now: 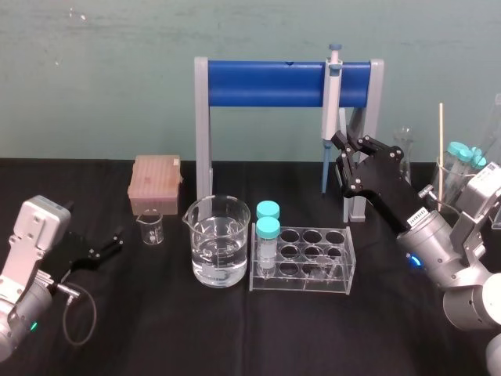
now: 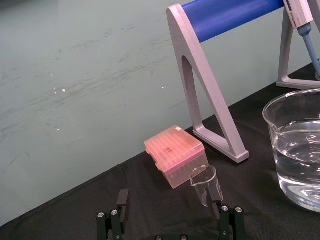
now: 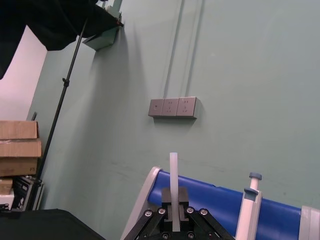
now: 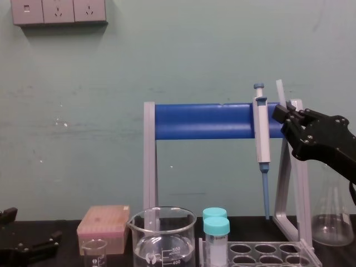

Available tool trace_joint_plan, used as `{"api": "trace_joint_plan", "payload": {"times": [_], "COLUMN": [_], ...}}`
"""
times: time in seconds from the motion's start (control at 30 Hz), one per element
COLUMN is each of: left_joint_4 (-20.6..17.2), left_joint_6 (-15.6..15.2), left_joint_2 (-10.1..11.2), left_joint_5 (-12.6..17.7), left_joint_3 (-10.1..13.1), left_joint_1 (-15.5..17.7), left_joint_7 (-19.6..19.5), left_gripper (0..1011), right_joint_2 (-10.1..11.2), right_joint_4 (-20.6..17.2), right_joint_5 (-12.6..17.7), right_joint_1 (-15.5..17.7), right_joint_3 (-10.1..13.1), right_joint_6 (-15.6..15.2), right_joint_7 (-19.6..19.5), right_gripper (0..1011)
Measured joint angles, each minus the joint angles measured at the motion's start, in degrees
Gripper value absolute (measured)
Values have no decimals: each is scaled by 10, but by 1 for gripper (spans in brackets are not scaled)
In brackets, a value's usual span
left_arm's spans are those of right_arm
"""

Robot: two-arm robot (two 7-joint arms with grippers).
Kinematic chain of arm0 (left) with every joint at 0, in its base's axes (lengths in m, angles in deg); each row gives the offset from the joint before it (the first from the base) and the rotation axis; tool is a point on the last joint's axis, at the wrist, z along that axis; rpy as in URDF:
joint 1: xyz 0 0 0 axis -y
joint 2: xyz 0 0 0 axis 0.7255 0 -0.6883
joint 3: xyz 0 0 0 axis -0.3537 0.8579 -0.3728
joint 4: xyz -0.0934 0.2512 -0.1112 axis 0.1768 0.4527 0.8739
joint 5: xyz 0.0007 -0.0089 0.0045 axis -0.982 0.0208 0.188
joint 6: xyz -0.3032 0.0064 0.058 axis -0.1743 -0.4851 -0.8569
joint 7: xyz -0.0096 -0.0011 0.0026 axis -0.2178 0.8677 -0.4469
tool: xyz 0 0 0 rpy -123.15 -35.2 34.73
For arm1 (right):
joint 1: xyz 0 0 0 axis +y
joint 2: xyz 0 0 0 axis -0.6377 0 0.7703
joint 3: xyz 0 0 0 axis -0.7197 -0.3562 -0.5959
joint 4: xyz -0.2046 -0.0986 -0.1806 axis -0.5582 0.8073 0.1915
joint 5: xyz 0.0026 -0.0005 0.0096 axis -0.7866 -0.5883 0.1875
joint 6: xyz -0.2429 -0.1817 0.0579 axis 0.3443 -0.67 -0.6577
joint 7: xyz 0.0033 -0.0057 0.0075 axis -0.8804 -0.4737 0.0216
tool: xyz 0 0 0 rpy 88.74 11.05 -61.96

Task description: Pick up the stirring rod with one hand, then place it down.

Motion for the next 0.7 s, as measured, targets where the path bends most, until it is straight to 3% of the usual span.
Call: {"api": "trace_joint_plan", "payload": {"times": [0.3, 0.7], "left_joint_4": [0, 0], "left_joint_6": [0, 0], "left_joint_2": [0, 0], "left_joint_5": [0, 0], "left_joint_3": [0, 0], "left_joint_1": [0, 0], "left_joint_7": [0, 0], "left_gripper": [1000, 1000], "right_joint_2": [0, 0], "right_joint_4": [0, 0], "right_joint_5": [0, 27], "right_joint_1": [0, 8], "right_joint_3": [0, 7], "right_joint_6": [0, -23], "right_joint_7": [0, 50], "right_gripper": [69, 69]}}
